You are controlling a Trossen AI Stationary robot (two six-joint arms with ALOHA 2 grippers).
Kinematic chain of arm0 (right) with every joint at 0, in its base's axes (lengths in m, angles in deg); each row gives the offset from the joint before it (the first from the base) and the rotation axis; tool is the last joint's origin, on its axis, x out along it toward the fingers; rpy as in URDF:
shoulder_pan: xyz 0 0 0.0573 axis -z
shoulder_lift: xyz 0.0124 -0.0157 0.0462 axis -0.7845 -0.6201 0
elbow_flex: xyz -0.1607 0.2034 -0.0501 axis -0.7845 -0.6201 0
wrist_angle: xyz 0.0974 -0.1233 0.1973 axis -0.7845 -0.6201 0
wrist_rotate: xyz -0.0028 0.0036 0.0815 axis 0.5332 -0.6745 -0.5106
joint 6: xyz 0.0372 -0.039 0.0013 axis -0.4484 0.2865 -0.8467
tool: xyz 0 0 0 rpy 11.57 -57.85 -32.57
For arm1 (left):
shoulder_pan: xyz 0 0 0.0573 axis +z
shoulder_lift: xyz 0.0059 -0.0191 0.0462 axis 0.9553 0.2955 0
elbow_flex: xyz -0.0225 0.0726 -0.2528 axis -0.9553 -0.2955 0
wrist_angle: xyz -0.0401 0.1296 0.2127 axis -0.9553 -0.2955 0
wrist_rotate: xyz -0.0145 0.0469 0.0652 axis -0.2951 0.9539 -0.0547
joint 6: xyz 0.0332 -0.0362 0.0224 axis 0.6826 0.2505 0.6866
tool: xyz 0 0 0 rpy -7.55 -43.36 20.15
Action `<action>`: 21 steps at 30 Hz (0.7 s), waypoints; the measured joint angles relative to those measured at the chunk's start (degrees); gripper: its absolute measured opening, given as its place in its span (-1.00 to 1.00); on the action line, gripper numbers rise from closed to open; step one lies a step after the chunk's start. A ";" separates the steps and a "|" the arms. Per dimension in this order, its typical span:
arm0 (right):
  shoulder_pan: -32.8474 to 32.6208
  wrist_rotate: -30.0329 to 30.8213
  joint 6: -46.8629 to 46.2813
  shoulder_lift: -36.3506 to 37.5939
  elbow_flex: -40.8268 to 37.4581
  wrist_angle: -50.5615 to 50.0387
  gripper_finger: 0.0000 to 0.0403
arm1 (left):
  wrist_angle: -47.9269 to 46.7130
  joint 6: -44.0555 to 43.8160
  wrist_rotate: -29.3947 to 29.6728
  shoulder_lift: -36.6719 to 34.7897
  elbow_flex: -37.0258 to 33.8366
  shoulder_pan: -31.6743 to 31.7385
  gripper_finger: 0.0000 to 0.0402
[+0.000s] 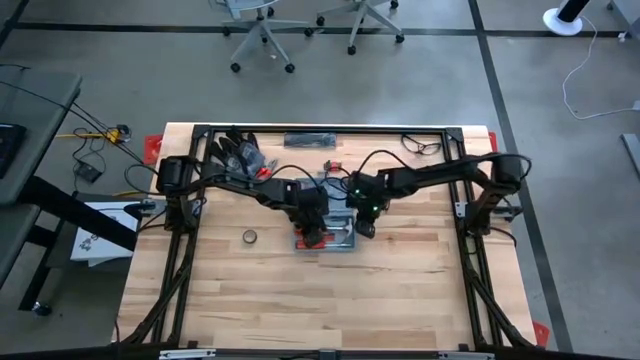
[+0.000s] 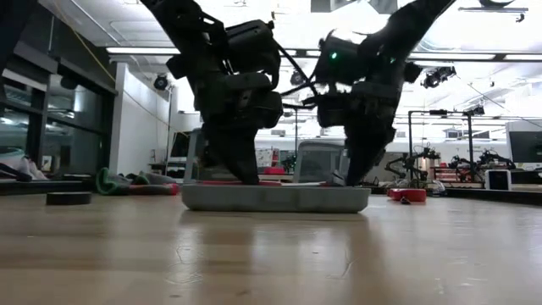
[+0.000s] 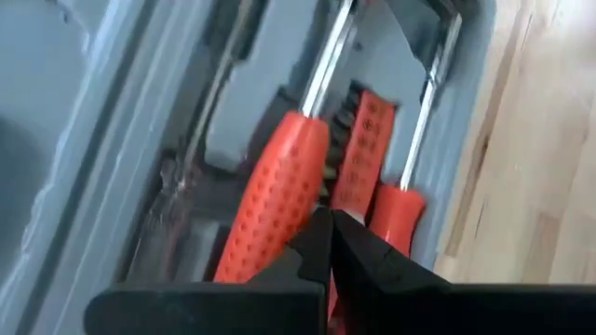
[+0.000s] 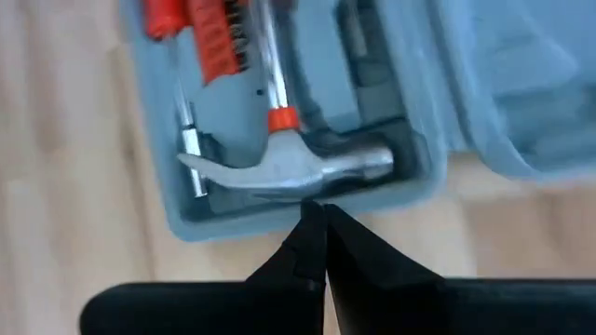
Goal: Prefit tool cases
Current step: Put the hammer into the gray prefit tool case
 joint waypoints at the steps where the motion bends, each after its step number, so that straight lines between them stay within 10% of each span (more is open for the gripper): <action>1: 0.09 1.96 -0.57 1.43 -0.11 -0.74 -1.00 | 0.04 0.02 -0.02 0.00 0.00 0.00 -1.00; 9: -0.24 2.96 -0.68 7.46 0.00 0.72 -1.00 | 0.43 2.19 0.26 0.00 0.00 0.37 -1.00; 21: -2.75 -6.32 -1.27 -7.98 0.59 9.26 -1.00 | 3.35 2.47 0.02 0.09 -0.02 2.29 -1.00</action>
